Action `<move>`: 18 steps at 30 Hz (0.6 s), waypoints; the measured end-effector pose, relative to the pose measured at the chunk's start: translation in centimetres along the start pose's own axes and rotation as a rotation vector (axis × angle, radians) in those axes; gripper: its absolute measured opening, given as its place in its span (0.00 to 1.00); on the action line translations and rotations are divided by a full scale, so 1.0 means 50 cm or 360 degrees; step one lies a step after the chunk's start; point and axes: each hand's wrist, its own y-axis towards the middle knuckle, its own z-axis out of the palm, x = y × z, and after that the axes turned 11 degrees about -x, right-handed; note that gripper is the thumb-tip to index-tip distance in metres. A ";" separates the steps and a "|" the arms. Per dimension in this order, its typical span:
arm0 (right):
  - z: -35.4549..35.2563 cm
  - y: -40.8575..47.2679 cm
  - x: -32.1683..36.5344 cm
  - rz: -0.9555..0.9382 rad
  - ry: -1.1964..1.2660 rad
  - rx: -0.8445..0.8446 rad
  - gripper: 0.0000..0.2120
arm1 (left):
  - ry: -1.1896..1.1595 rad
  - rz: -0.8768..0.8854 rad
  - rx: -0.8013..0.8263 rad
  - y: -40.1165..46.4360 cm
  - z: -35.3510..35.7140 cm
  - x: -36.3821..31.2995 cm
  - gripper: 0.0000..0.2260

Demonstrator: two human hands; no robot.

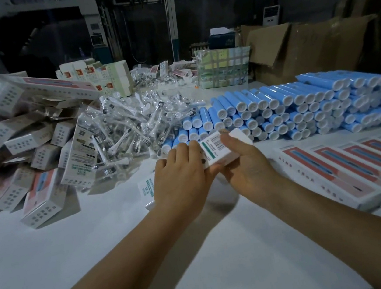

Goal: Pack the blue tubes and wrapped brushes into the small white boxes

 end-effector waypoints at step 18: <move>-0.001 -0.028 0.007 -0.0396 -0.0650 0.0084 0.16 | -0.0090 0.0103 -0.0146 -0.016 -0.019 0.000 0.32</move>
